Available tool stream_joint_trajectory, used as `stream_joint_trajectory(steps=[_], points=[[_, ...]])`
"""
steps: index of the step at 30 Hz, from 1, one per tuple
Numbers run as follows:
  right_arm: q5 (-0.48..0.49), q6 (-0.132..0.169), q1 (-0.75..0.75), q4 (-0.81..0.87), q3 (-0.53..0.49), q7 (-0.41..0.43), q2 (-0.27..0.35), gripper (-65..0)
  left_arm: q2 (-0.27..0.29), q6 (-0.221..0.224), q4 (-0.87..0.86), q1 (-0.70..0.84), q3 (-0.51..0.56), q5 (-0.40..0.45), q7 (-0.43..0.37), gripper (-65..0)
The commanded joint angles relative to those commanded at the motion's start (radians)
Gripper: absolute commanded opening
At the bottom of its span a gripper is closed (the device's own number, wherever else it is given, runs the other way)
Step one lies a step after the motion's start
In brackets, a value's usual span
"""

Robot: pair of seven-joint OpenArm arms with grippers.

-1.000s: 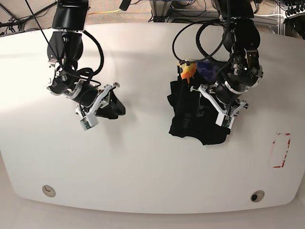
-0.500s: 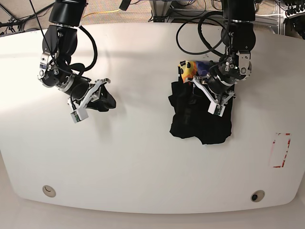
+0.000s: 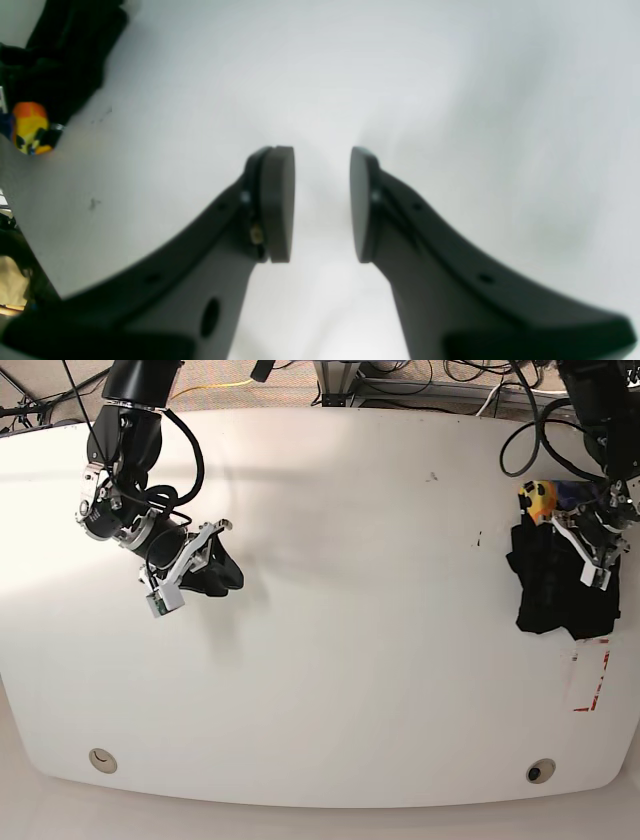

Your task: Fold the T-shirt properly

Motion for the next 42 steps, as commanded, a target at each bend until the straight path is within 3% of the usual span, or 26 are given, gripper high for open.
stream_joint_trajectory(steps=[5, 9, 13, 18, 21, 25, 26, 29, 33, 35, 38, 42], points=[[-0.002, 0.000, 0.000, 0.003, -0.002, 0.000, 0.000, -47.6, -0.155, 0.000, -0.110, -0.034, -0.015, -0.006, -0.008, -34.2], [-0.075, 0.000, -0.002, 0.005, -0.003, 0.002, -0.006, -47.6, -0.216, 0.000, -0.141, -0.080, -0.029, -0.006, -0.034, -34.3], [-0.157, 0.000, -0.002, 0.009, -0.005, 0.005, -0.012, -47.6, -0.233, 0.000, -0.078, -0.101, -0.029, -0.008, -0.015, -34.3], [-0.273, 0.000, -0.002, 0.012, -0.002, 0.043, -0.029, -47.6, -0.216, 0.000, 0.110, -0.112, -0.026, -0.008, 0.068, -34.3], [-0.382, 0.000, -0.005, 0.008, -0.003, 0.126, -0.032, -47.6, -0.126, 0.000, 0.213, -0.110, -0.025, 0.014, 0.061, -34.3], [-0.549, 0.000, -0.014, 0.003, -0.003, 0.272, -0.072, -47.6, 0.011, 0.000, 0.321, -0.107, -0.018, 0.130, -0.044, -34.2], [-0.624, 0.000, -0.015, 0.002, -0.002, 0.334, -0.087, -47.6, 0.074, 0.000, 0.330, -0.107, -0.002, 0.173, -0.107, -34.0], [-0.760, 0.000, -0.015, -0.041, 0.002, 0.466, -0.110, -47.6, 0.175, 0.000, 0.327, -0.107, 0.032, 0.255, -0.245, -34.0], [-0.864, 0.000, -0.038, -0.117, 0.046, 0.655, -0.118, -47.6, 0.296, 0.107, 0.330, -0.046, 0.069, 0.336, -0.427, -34.2], [-0.885, 0.000, -0.038, -0.157, 0.083, 0.730, -0.124, -47.6, 0.328, 0.157, 0.327, -0.025, 0.100, 0.354, -0.503, -34.2], [-0.882, -0.068, -0.077, -0.183, 0.101, 0.827, -0.117, -47.6, 0.367, 0.239, 0.336, 0.043, 0.160, 0.359, -0.603, -34.0], [-0.884, -0.130, -0.164, -0.173, 0.117, 0.896, -0.114, -47.6, 0.405, 0.306, 0.391, 0.147, 0.195, 0.359, -0.649, -34.0]])
